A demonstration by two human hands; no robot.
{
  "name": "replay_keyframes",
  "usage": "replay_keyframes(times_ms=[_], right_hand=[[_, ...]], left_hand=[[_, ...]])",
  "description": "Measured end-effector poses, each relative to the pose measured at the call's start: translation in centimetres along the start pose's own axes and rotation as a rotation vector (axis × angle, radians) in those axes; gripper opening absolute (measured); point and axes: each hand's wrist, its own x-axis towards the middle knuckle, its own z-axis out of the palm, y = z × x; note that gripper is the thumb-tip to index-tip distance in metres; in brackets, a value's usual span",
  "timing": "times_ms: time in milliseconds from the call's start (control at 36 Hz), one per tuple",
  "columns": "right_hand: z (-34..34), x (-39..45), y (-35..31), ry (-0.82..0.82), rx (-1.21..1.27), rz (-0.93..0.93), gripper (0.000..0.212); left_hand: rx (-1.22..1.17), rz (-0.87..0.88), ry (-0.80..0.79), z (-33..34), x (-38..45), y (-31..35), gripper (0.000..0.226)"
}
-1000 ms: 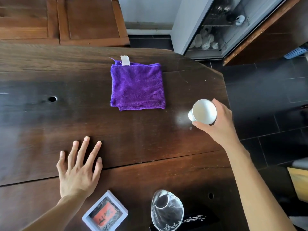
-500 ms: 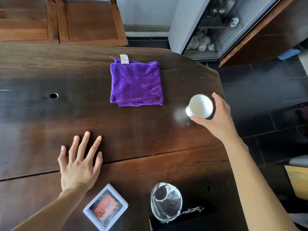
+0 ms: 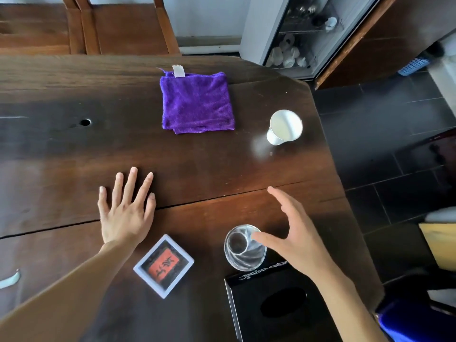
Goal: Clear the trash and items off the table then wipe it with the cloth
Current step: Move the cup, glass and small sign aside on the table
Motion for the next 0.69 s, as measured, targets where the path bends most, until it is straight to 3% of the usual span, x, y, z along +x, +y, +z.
replay_keyframes(times_ms=[306, 500, 694], right_hand=[[6.7, -4.4, 1.4, -0.002, 0.03, -0.058, 0.118], [8.5, -4.3, 1.9, 0.119, 0.048, -0.079, 0.1], [8.3, -4.1, 2.2, 0.172, 0.059, -0.094, 0.097]], left_hand=[[-0.027, 0.017, -0.017, -0.3, -0.2, 0.1, 0.057], [-0.019, 0.019, -0.022, -0.4, -0.2, 0.2, 0.057], [-0.005, 0.013, -0.032, -0.6, -0.3, 0.2, 0.058]])
